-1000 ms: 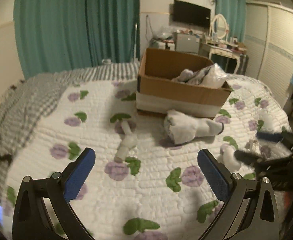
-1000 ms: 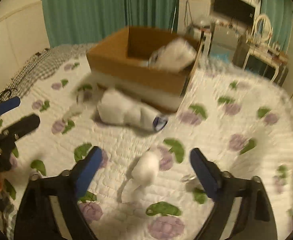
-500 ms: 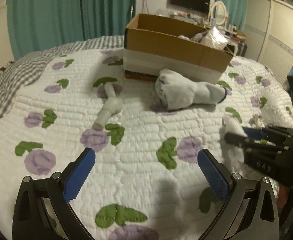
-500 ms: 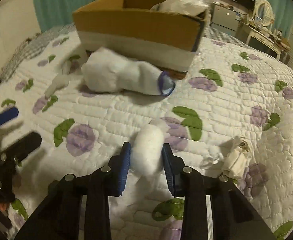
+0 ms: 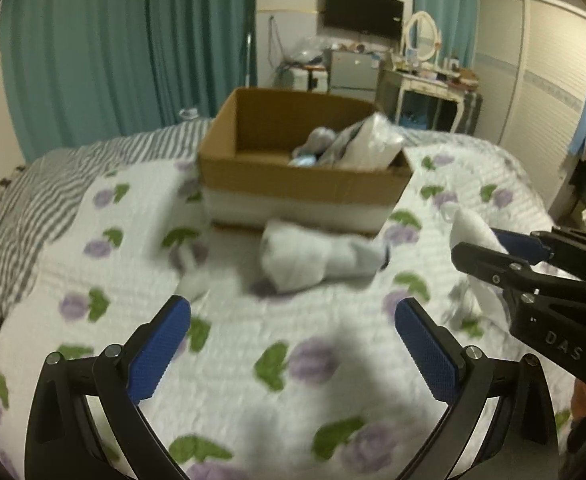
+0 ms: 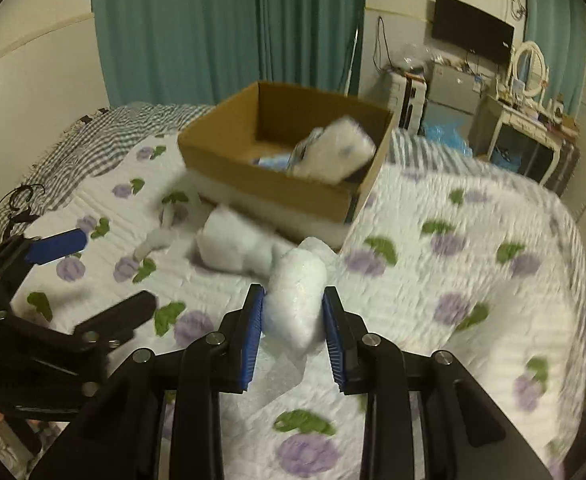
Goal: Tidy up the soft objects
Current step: 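Grasp the white cotton roll with the right tool while the left tool grasps the white knit glove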
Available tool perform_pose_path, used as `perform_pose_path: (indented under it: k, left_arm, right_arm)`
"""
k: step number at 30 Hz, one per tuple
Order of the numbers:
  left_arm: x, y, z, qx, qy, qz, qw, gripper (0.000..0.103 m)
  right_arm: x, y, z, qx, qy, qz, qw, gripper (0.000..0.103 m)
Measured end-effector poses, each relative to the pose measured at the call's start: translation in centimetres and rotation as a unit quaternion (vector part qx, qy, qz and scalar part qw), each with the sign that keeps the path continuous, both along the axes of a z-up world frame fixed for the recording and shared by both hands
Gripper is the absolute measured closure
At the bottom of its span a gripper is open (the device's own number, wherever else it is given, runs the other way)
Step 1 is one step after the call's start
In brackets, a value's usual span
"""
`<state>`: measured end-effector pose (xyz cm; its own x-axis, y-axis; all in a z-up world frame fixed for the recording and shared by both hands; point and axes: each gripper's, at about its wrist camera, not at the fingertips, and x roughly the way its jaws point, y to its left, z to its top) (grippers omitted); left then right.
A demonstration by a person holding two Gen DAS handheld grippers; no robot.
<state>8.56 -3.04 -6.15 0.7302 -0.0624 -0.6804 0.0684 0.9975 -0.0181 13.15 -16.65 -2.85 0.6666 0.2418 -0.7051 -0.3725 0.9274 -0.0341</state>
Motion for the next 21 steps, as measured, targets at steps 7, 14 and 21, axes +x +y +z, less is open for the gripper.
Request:
perform_pose_path:
  k: [7,14,21]
  left_arm:
    - [5.7,-1.8,-0.7,-0.007,0.015,0.002,0.9999,0.0]
    - [10.5,-2.5,-6.7,0.013,0.053,0.002,0.9985,0.0]
    - [12.4,-2.1,-8.7,-0.013,0.054,0.003,0.9985,0.019]
  right_arm:
    - [5.4,-1.7,-1.4,-0.011,0.018,-0.004,1.0,0.074]
    - [7.7,-3.7,-6.2,0.013,0.072,-0.003,0.997,0.074]
    - [8.7,-4.7,-6.8,0.04,0.092,-0.011,0.995,0.074]
